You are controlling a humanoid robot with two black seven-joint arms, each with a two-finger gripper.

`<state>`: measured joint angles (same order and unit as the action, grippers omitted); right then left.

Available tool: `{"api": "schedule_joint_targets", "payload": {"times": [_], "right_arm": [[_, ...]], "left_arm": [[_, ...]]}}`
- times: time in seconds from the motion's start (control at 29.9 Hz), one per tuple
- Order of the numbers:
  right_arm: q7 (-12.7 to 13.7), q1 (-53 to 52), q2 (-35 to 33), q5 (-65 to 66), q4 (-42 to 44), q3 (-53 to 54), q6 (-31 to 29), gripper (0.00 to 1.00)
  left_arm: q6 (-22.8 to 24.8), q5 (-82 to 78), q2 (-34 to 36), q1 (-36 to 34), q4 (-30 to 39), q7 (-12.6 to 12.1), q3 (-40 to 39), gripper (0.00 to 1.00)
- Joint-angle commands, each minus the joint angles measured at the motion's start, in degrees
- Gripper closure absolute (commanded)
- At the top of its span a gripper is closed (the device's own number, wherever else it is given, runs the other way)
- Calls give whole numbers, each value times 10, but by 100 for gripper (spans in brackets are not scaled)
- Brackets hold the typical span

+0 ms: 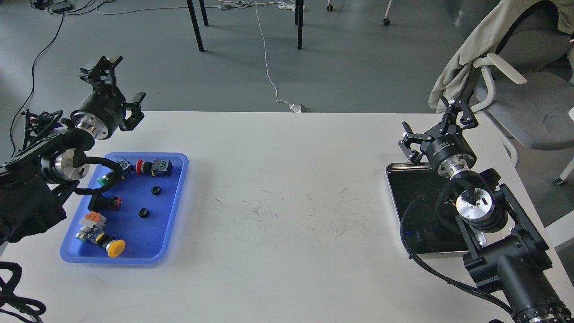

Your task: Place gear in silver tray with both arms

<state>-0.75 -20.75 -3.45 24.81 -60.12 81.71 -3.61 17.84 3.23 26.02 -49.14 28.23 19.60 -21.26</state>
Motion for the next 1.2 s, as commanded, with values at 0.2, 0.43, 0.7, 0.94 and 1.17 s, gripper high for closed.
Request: {"api": "schedule_joint_targets", "payload": {"times": [0.2, 0.43, 0.7, 0.94, 1.17], "right_arm": [[0, 2, 1, 1, -1, 0, 0, 1], [0, 3, 6, 1, -1, 0, 0, 1], [2, 4, 11, 1, 0, 13, 5, 1], [14, -2, 13, 1, 1, 16, 26, 1], [20, -9, 8, 1, 4, 17, 36, 1]], "left_arm": [[3, -1, -1, 1, -2, 4, 0, 1], [6, 1, 0, 1, -1, 5, -1, 1], [9, 6, -2, 2, -1, -2, -8, 1], [10, 4, -3, 5, -1, -3, -9, 1], [21, 0, -6, 18, 0, -1, -9, 1]]}}
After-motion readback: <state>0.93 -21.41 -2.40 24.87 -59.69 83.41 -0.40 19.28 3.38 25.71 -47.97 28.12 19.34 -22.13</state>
